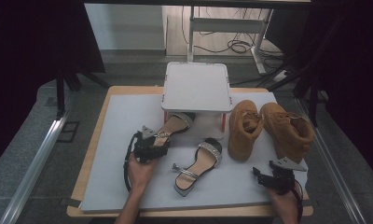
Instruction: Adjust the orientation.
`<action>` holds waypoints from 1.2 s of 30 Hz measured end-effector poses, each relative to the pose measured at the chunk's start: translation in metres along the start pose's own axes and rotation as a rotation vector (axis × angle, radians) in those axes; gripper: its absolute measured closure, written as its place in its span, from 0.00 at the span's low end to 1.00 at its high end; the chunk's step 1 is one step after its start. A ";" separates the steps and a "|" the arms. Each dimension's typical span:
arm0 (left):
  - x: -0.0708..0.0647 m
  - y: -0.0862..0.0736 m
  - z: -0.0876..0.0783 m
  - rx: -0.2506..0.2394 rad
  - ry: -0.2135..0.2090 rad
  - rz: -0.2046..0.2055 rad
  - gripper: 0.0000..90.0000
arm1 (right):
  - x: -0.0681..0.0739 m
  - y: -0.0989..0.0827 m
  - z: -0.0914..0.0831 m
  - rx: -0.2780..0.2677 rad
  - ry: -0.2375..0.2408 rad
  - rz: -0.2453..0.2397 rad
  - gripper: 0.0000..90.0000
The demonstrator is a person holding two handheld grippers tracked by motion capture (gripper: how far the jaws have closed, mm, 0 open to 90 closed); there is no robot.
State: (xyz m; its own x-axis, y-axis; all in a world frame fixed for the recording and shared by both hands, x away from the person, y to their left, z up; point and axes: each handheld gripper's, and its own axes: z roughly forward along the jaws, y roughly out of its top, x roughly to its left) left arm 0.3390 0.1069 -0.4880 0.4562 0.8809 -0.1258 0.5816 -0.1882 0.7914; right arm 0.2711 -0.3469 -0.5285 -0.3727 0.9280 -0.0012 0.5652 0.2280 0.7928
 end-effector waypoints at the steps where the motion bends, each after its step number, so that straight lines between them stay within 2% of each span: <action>1: -0.001 0.001 0.002 -0.002 0.002 -0.006 0.43 | 0.000 0.000 0.000 0.000 0.000 0.000 0.25; 3: -0.002 0.003 0.006 -0.008 0.005 -0.019 0.43 | 0.000 0.000 0.000 0.000 0.000 0.000 0.25; 12: -0.010 0.011 0.025 -0.013 0.034 -0.033 0.43 | 0.000 0.000 0.000 0.000 0.000 0.000 0.25; 23: -0.018 0.021 0.045 -0.030 0.105 -0.071 0.43 | 0.000 0.000 0.000 0.000 0.001 0.000 0.25; 29: -0.021 0.027 0.056 -0.032 0.124 -0.083 0.43 | 0.000 0.000 0.000 0.000 0.001 0.000 0.25; 36: -0.020 0.030 0.067 -0.023 0.156 -0.107 0.43 | 0.000 0.000 0.000 0.000 0.001 0.000 0.25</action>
State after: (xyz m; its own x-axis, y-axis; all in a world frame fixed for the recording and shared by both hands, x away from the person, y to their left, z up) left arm 0.3925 0.0546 -0.5015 0.2817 0.9523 -0.1173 0.6048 -0.0813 0.7922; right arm 0.2712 -0.3471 -0.5285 -0.3734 0.9277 -0.0003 0.5651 0.2277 0.7930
